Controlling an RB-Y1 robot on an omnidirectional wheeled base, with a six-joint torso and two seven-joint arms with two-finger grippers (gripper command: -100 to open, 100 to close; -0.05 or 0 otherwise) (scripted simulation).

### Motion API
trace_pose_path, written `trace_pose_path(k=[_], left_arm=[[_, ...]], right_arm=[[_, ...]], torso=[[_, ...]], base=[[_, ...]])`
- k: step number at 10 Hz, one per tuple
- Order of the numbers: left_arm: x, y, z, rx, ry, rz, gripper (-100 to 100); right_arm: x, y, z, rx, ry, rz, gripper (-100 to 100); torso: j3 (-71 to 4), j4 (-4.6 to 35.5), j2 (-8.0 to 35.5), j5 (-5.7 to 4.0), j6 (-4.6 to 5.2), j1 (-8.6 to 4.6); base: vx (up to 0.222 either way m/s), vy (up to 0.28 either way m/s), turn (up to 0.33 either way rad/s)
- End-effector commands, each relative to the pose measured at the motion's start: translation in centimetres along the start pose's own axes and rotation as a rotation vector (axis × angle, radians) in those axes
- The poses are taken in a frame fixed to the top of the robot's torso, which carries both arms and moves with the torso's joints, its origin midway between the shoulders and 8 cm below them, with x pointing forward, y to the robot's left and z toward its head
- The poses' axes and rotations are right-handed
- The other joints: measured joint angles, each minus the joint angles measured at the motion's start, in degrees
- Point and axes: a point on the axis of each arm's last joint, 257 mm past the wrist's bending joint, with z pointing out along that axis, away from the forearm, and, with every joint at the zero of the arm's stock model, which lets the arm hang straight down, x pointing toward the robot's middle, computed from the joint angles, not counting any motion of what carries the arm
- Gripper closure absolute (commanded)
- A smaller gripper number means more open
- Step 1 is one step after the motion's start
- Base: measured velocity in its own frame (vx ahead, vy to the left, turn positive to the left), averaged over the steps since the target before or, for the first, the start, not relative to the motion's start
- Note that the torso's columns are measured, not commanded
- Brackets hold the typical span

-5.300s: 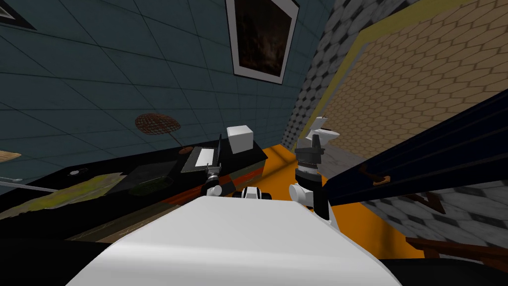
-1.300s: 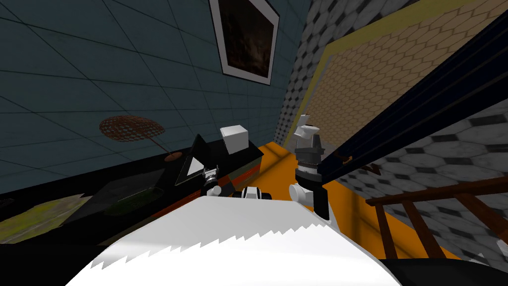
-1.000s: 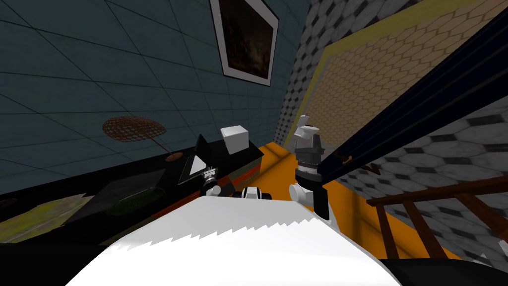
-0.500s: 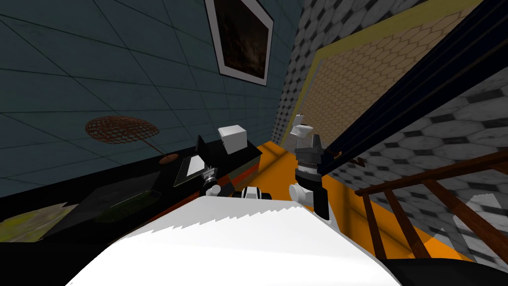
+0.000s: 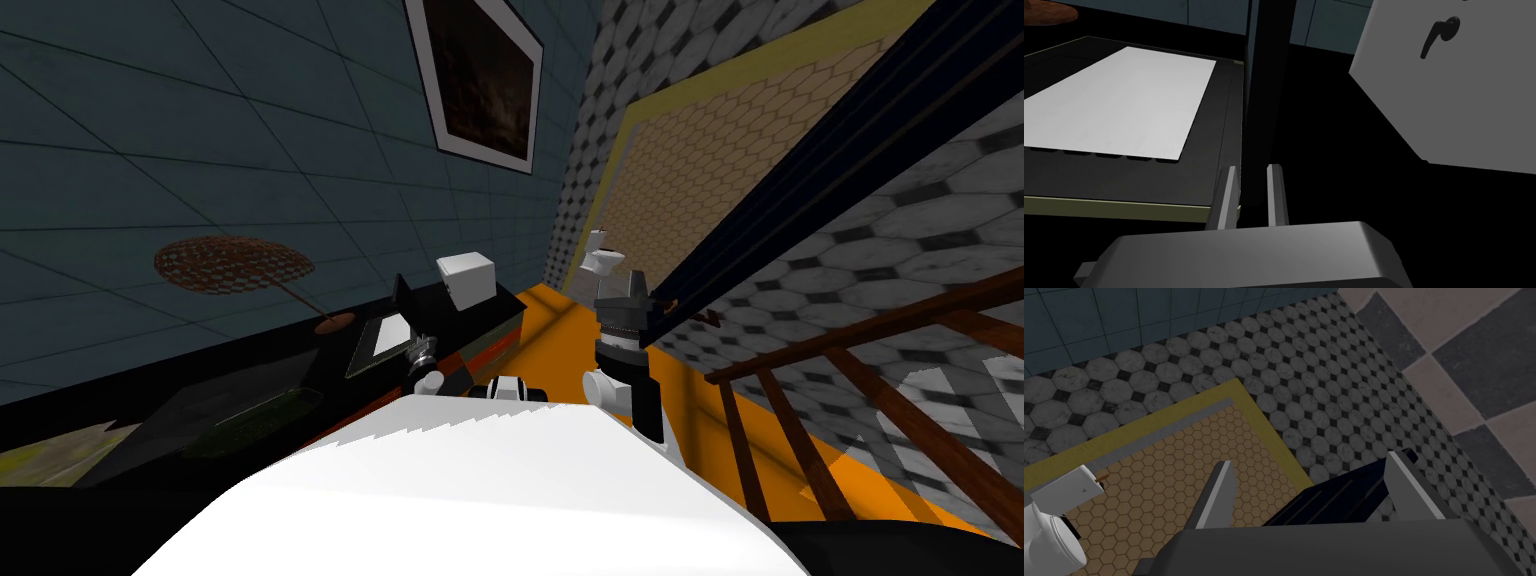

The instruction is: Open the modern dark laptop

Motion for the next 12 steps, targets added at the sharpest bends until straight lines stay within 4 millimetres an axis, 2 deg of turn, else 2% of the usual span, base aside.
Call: trace_pose_path(k=[1, 8, 12], left_arm=[[0.4, -0.5, -0.1, 0.020, 0.007, -0.106, 100], [1.0, -2.0, -0.6, 0.070, 0.026, -0.354, 100], [1.1, -2.4, -0.8, 0.082, 0.032, -0.420, 100]], right_arm=[[0.0, 0.0, 0.0, 0.000, 0.000, 0.000, 0], [0.0, 0.0, 0.0, 0.000, 0.000, 0.000, 0], [0.0, 0.0, 0.0, 0.000, 0.000, 0.000, 0]], torso=[[0.02, 0.03, 0.03, -0.01, 0.03, 0.00], [0.02, 0.03, 0.04, -0.01, 0.01, 0.01], [-0.01, 0.02, -0.01, -0.04, -0.02, -0.01]], base=[[-0.029, 0.025, -0.099], [-0.022, 0.022, -0.084], [-0.013, 0.010, -0.033]])
